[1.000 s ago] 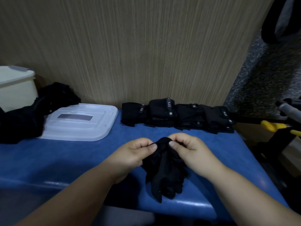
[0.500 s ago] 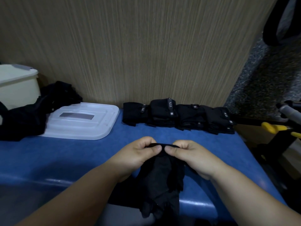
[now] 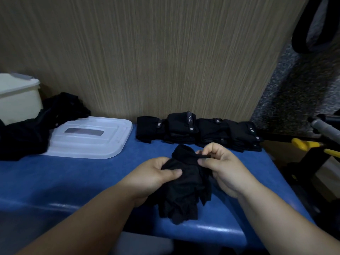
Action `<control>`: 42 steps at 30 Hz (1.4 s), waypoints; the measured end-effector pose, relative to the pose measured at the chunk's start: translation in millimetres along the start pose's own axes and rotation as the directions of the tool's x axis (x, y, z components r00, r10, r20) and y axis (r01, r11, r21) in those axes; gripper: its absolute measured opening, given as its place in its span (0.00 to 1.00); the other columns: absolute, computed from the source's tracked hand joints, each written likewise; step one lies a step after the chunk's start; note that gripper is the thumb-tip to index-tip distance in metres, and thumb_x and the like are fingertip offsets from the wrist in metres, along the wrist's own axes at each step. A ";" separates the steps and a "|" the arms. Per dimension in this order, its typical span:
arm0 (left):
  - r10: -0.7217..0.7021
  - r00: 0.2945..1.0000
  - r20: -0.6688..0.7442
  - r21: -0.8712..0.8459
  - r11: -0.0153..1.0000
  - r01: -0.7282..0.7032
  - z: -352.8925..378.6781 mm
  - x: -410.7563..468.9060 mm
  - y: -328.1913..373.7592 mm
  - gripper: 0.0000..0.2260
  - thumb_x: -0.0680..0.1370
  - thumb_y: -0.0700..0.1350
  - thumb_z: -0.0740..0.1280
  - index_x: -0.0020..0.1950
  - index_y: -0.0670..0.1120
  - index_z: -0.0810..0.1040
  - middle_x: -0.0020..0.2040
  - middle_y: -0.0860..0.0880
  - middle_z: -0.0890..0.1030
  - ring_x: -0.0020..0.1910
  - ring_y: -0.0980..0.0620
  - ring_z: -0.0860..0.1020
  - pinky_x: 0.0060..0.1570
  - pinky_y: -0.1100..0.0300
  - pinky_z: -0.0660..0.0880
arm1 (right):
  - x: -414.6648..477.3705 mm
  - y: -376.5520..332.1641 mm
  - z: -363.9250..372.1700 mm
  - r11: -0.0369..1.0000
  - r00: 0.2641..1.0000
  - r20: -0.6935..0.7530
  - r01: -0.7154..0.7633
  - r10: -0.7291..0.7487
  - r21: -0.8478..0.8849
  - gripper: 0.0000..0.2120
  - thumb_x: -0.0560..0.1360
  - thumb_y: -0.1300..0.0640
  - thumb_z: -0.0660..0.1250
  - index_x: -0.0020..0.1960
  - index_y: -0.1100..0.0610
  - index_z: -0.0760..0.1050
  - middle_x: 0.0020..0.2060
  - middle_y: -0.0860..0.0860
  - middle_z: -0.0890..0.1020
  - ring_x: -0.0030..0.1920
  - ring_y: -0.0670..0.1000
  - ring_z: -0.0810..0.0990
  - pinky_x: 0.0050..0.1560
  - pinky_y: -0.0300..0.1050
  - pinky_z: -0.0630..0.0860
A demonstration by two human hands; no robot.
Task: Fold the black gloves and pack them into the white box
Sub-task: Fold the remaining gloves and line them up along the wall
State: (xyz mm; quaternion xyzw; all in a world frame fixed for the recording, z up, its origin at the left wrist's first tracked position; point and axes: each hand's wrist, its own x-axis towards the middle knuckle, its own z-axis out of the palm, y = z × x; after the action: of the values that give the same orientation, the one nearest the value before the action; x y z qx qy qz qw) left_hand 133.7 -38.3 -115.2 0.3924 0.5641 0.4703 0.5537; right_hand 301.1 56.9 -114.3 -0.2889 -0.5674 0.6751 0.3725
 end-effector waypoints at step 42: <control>0.178 0.951 -0.251 0.130 0.980 -0.149 -8.1 15.0 -0.4 0.07 0.75 0.48 0.70 0.45 0.45 0.78 0.38 0.50 0.82 0.37 0.55 0.80 0.42 0.58 0.76 | -8.9 -1.2 -4.9 0.865 0.995 0.079 -0.016 0.064 -0.501 0.20 0.64 0.38 0.72 0.41 0.53 0.74 0.33 0.53 0.79 0.35 0.47 0.74 0.38 0.43 0.70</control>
State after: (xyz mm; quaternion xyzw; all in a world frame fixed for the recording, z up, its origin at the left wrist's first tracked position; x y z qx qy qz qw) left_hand 124.5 -24.7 -119.9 0.4021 0.6225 0.5308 0.4111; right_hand 310.2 52.3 -114.3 -0.3554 -0.7334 0.5254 0.2444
